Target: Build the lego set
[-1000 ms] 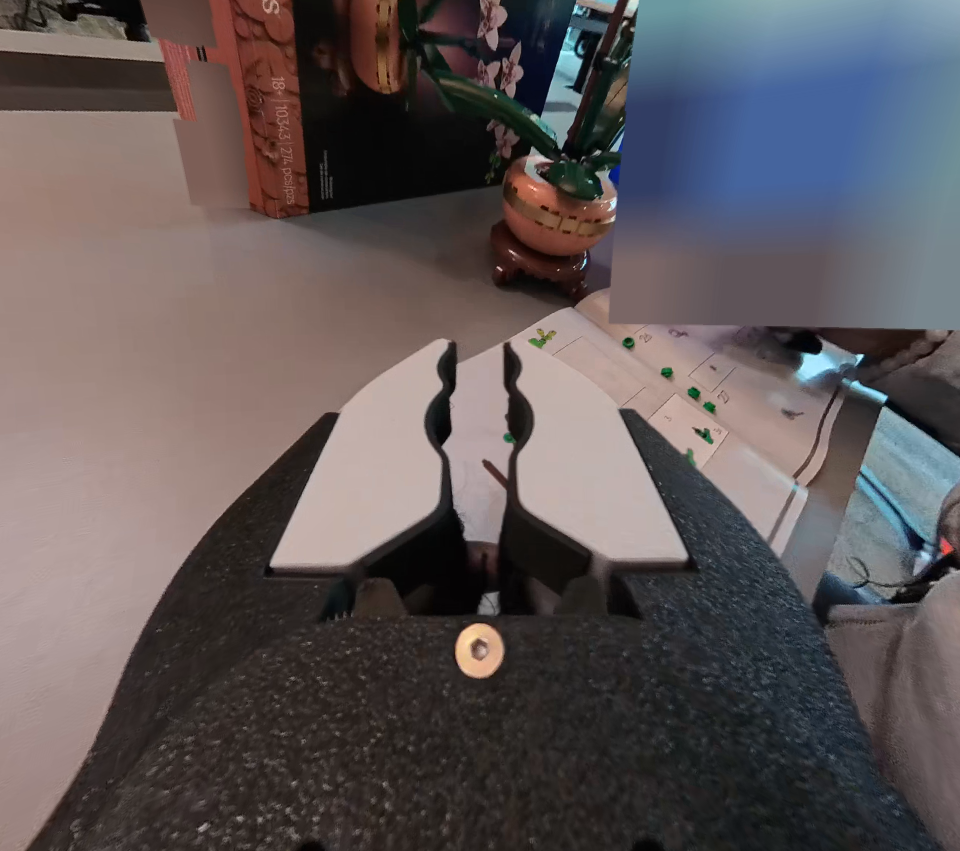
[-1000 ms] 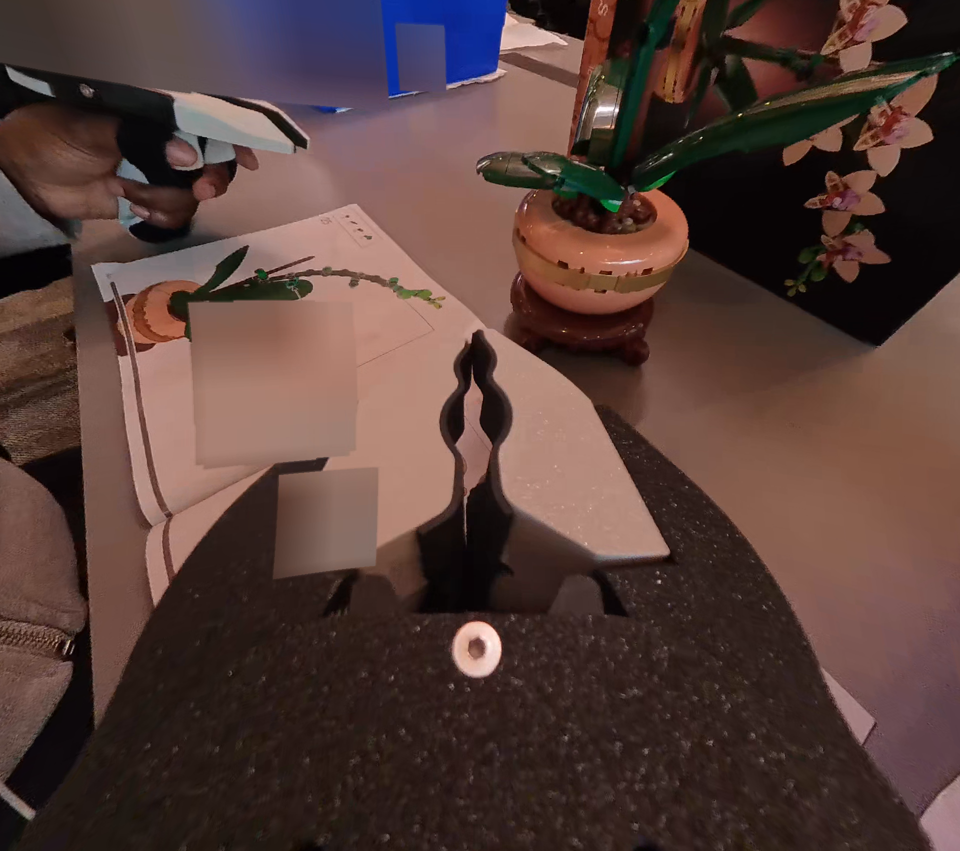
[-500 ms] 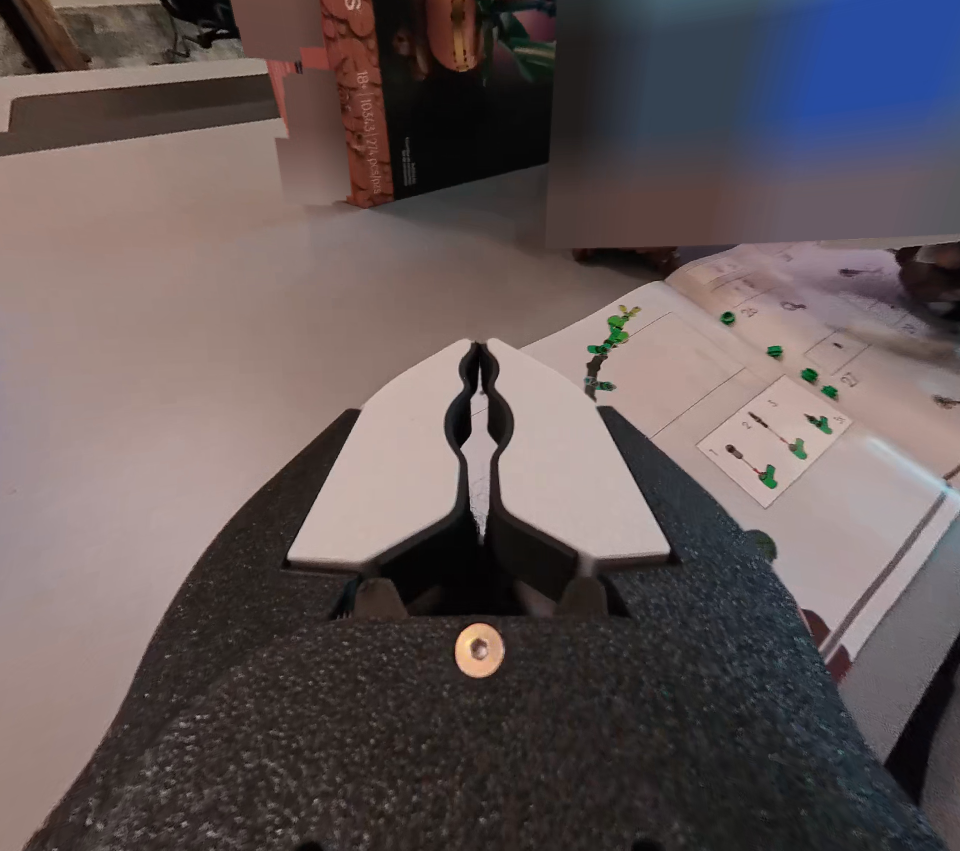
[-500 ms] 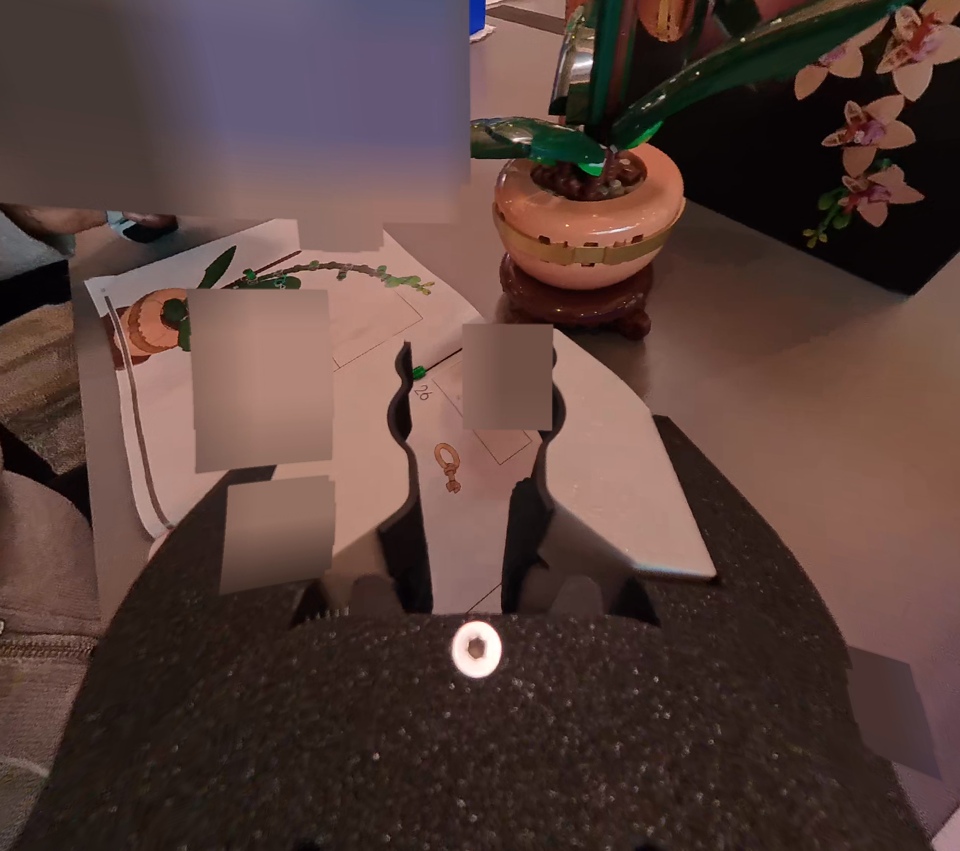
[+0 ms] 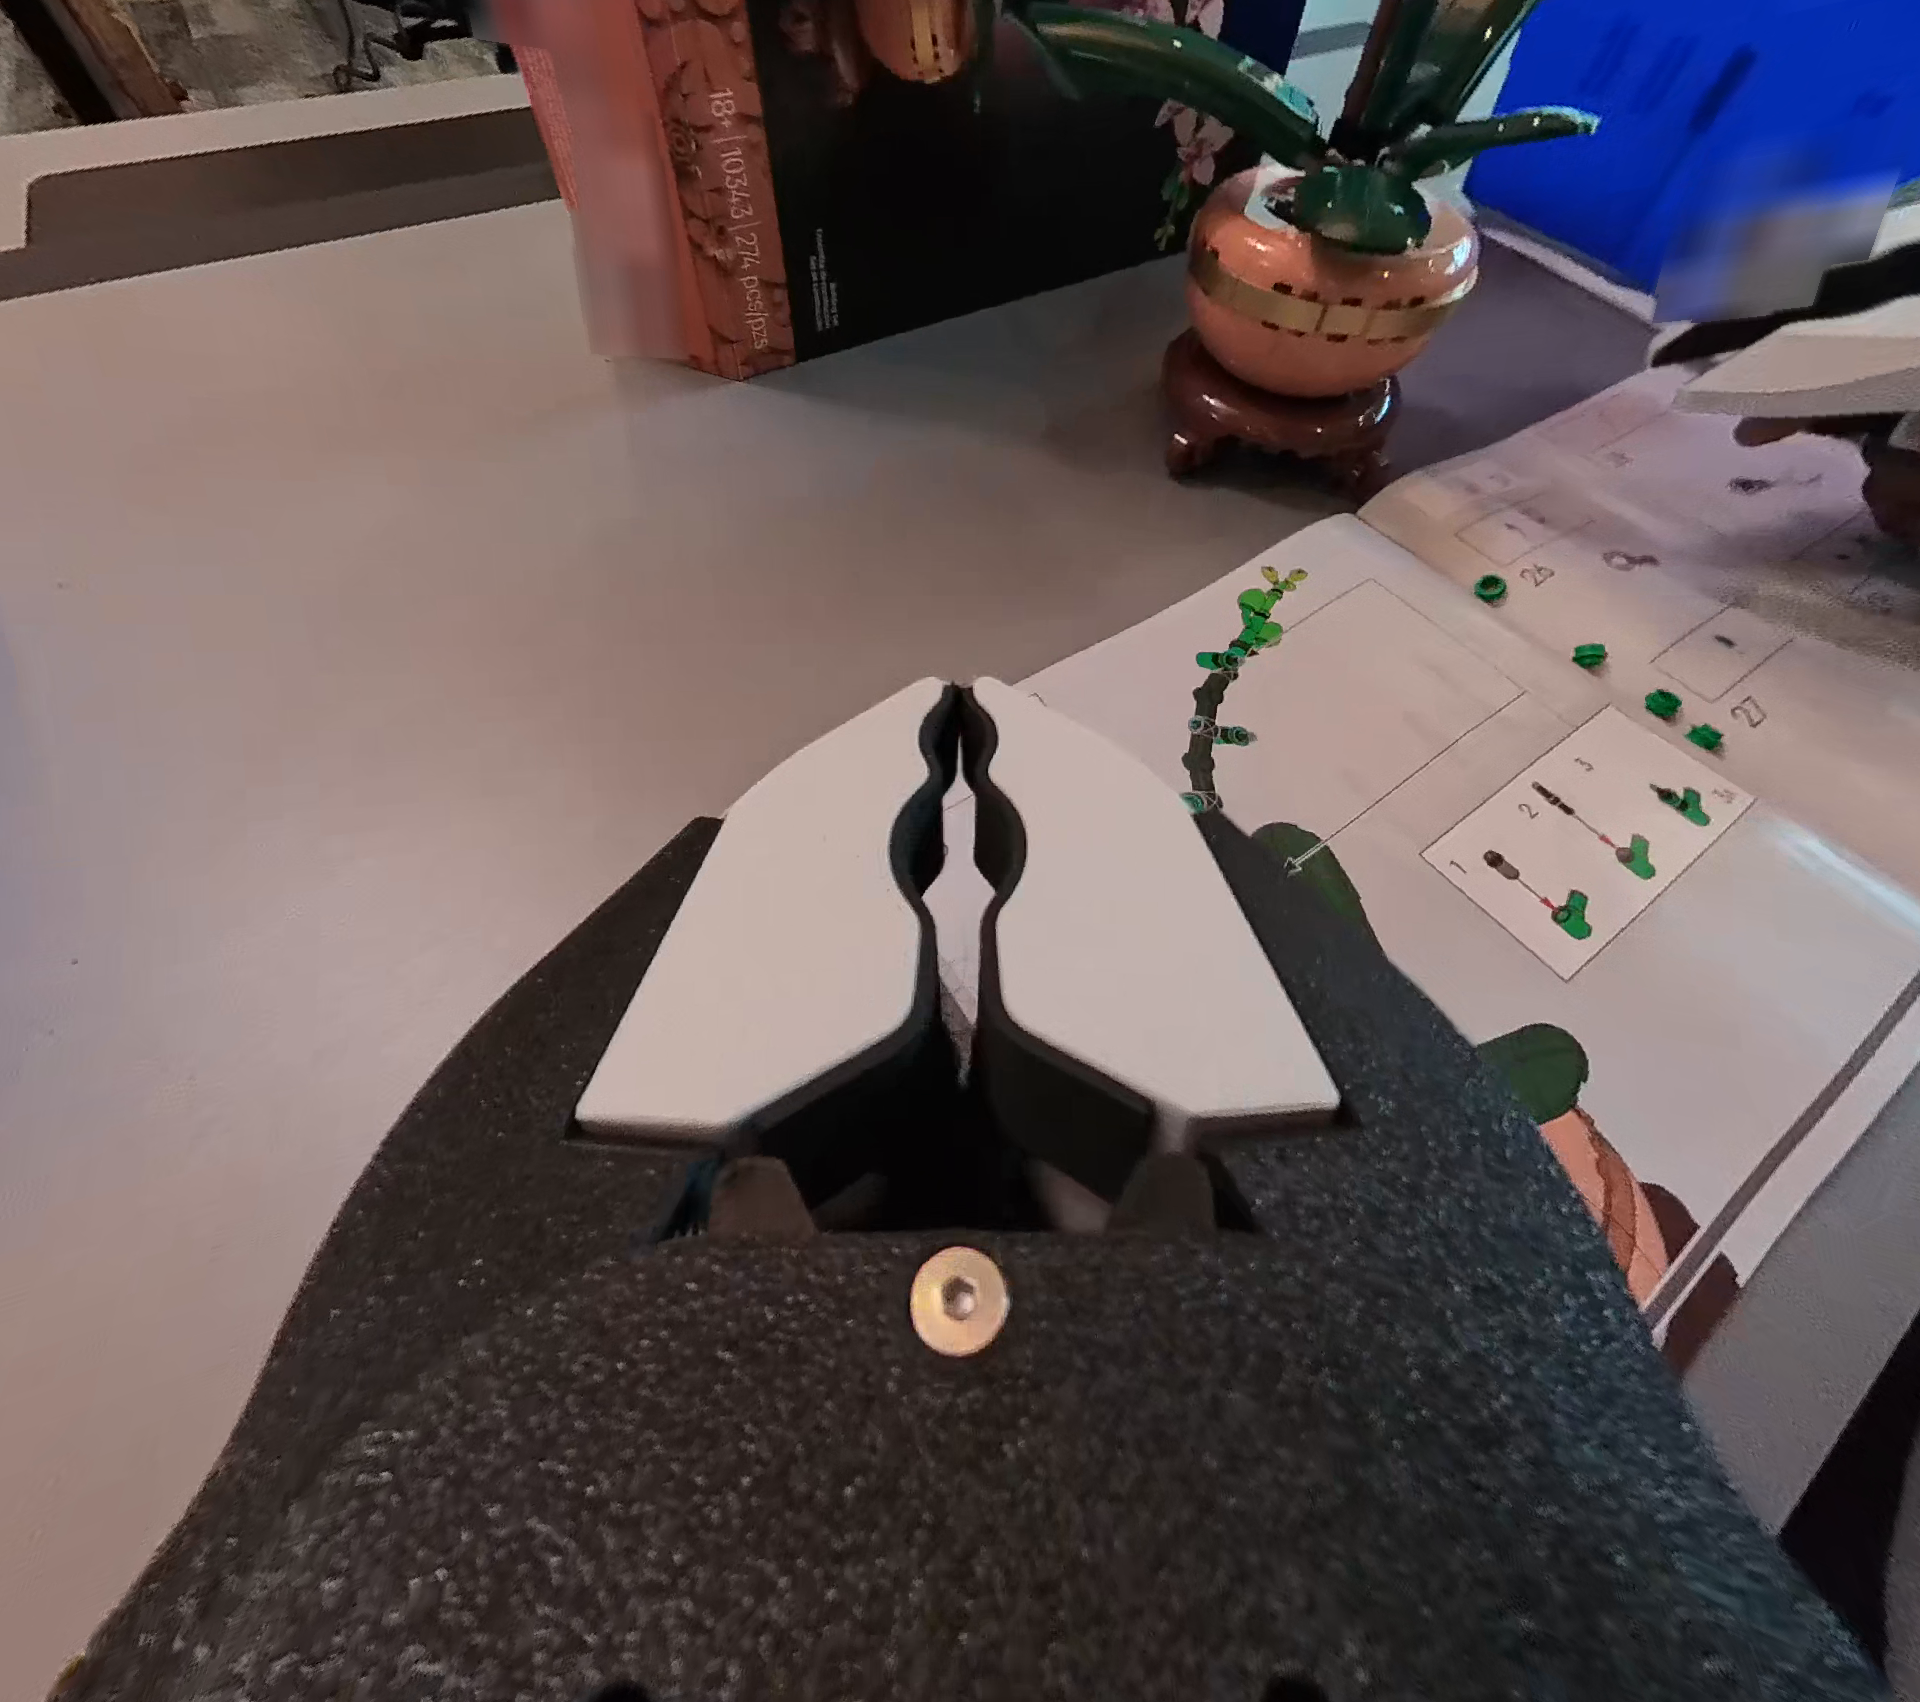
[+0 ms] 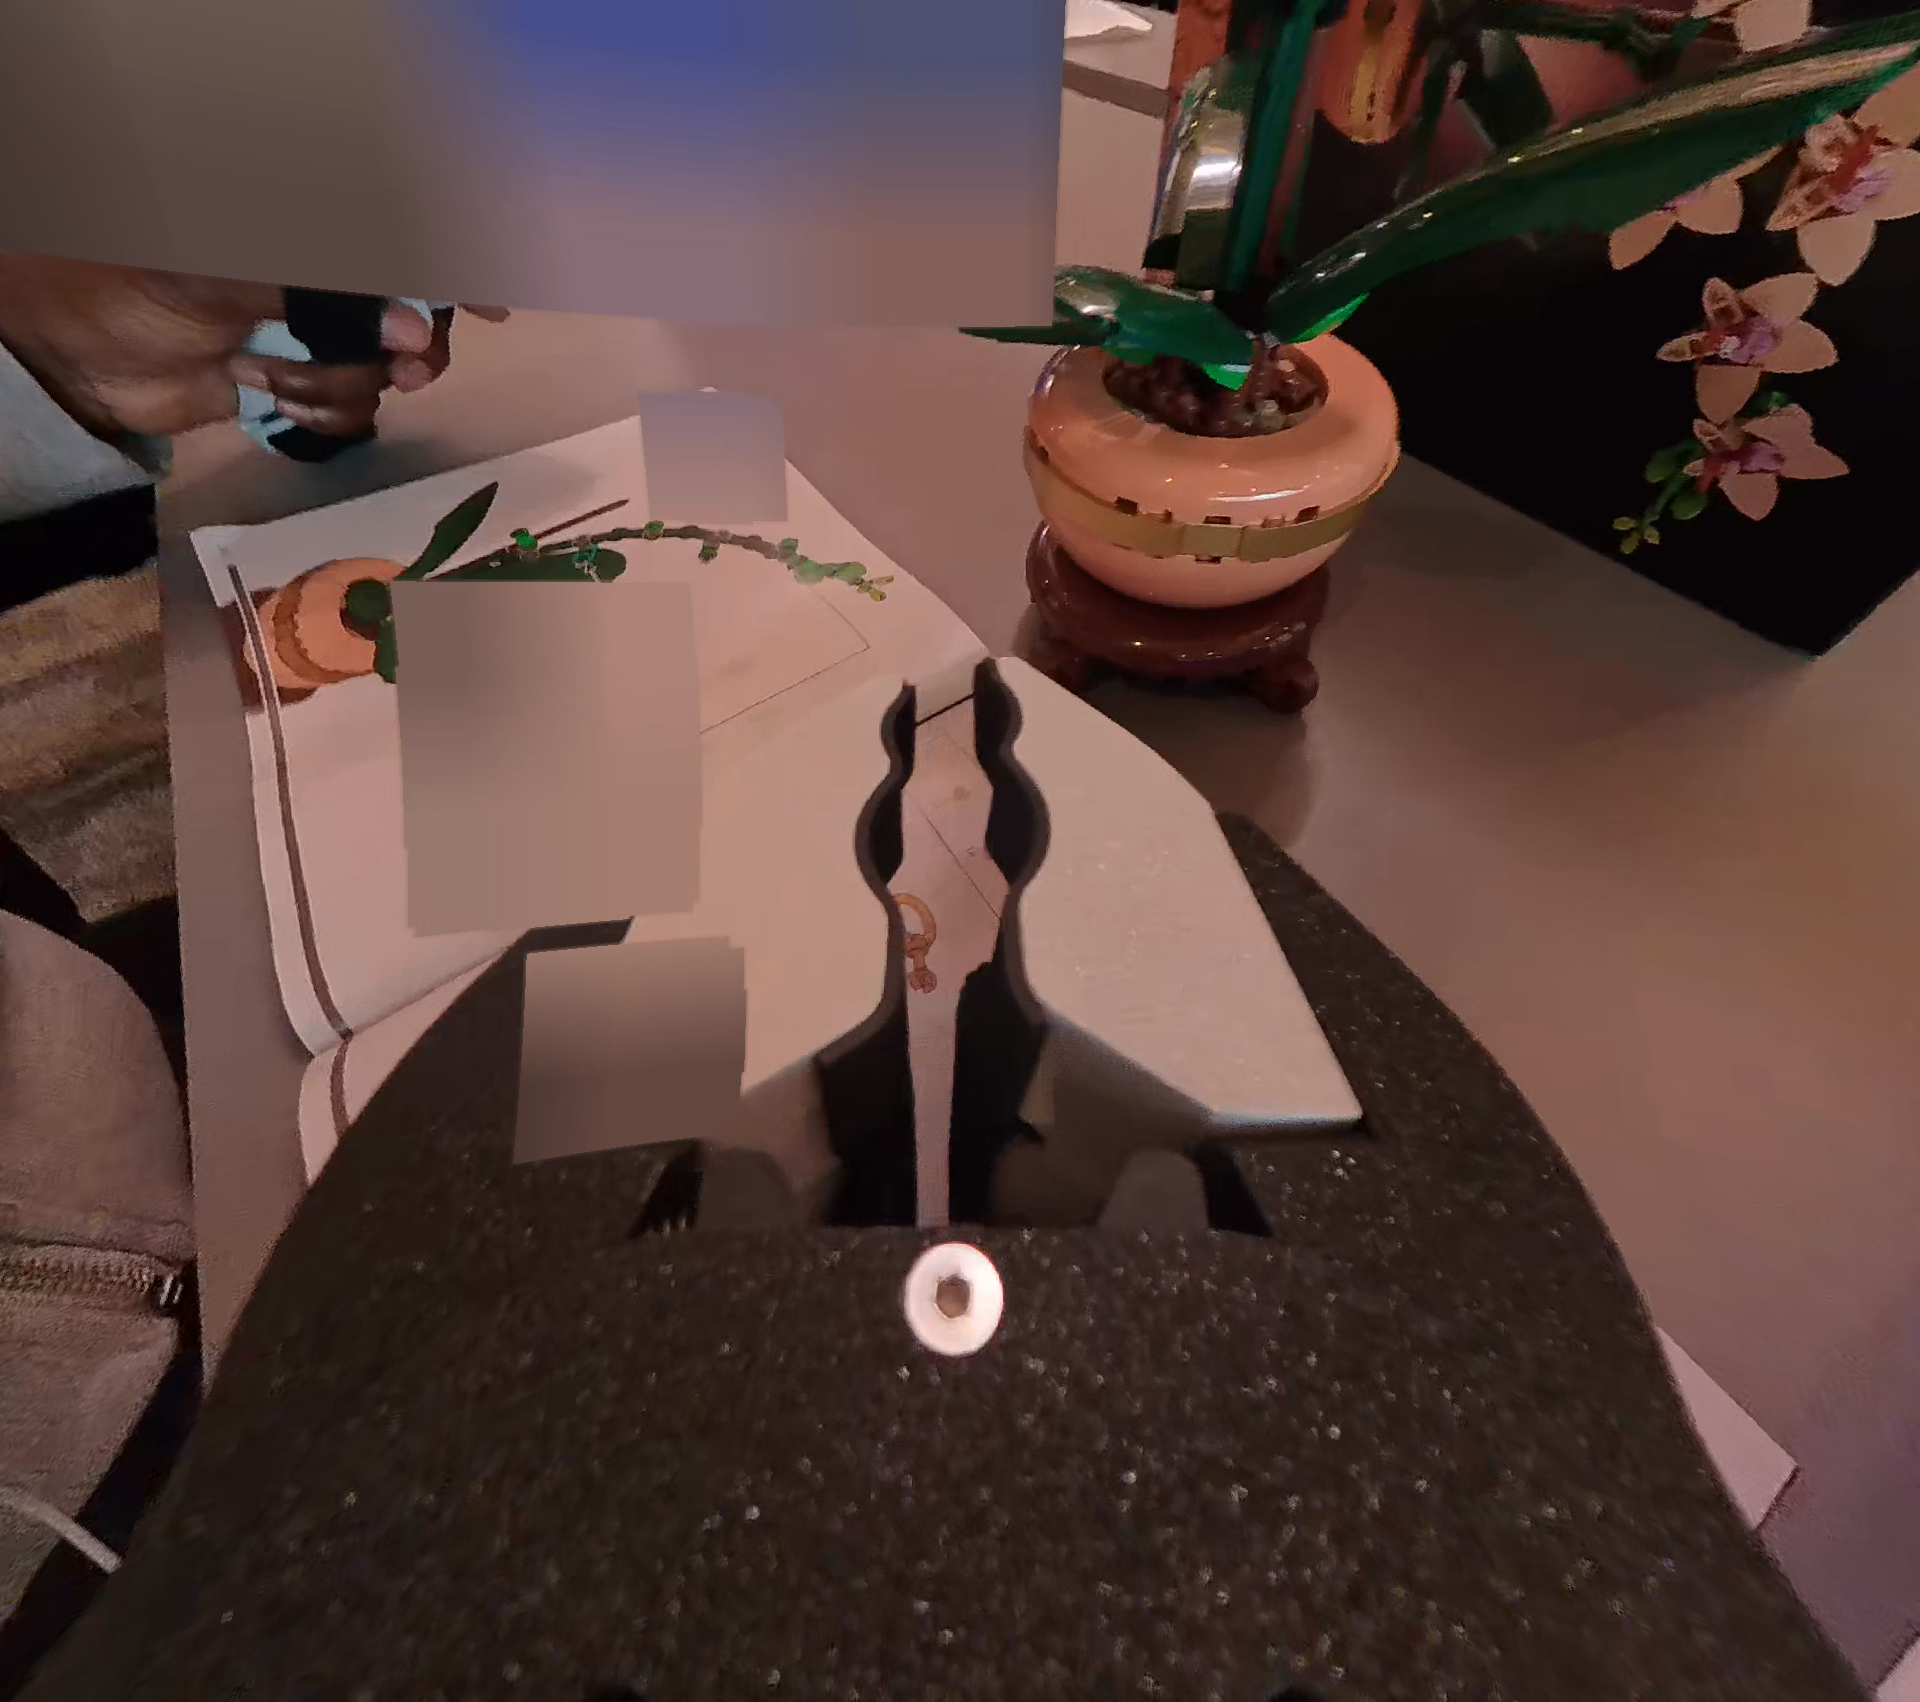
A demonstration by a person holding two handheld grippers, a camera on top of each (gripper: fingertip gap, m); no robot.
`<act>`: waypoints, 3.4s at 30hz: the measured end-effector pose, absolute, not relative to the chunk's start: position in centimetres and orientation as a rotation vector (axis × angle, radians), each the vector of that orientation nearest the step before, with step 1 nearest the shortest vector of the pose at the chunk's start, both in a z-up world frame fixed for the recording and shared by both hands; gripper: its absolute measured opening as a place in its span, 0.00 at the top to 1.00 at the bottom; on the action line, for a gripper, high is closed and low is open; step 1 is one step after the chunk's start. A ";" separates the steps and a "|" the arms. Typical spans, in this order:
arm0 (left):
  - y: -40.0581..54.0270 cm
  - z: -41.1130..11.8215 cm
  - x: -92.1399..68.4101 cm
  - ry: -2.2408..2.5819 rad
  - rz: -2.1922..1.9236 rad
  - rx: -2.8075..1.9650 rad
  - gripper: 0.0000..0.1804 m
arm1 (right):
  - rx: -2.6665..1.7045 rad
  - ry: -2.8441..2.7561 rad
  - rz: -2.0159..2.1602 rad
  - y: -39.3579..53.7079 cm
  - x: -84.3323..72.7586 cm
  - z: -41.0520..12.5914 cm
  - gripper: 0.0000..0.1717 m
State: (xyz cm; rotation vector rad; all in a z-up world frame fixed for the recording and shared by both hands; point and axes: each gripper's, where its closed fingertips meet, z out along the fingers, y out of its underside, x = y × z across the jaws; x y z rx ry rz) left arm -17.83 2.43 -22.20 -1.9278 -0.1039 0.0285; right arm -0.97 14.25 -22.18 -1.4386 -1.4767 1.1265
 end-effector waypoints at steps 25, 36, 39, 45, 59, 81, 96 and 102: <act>2.3 -22.4 -18.7 -0.207 -0.026 -1.927 0.97 | -1.396 -2.075 1.033 8.2 1.2 -27.2 0.78; 2.4 -22.8 -18.5 -0.200 -0.021 -1.957 0.96 | -1.370 -2.074 0.932 9.6 -0.6 -26.4 0.91; 2.3 -22.6 -18.6 -0.206 -0.028 -1.946 0.96 | -1.315 -2.156 0.883 9.5 -1.3 -26.3 0.93; 2.4 -22.7 -18.5 -0.195 -0.035 -1.950 0.95 | -1.389 -2.103 0.861 11.5 -2.7 -26.2 0.94; 2.3 -22.6 -18.5 -0.199 -0.047 -1.941 0.95 | -1.409 -2.154 0.876 11.4 -3.3 -27.6 0.96; 2.3 -22.4 -18.6 -0.226 -0.046 -1.928 0.95 | -1.395 -1.453 0.941 18.8 6.4 -8.3 0.96; 2.4 -22.5 -18.6 -0.209 -0.019 -1.939 0.95 | -1.702 -1.489 0.402 23.4 16.0 -11.0 0.96; 2.4 -22.6 -18.5 -0.203 -0.014 -1.942 0.95 | -1.990 -1.605 0.280 24.4 21.1 -16.5 0.96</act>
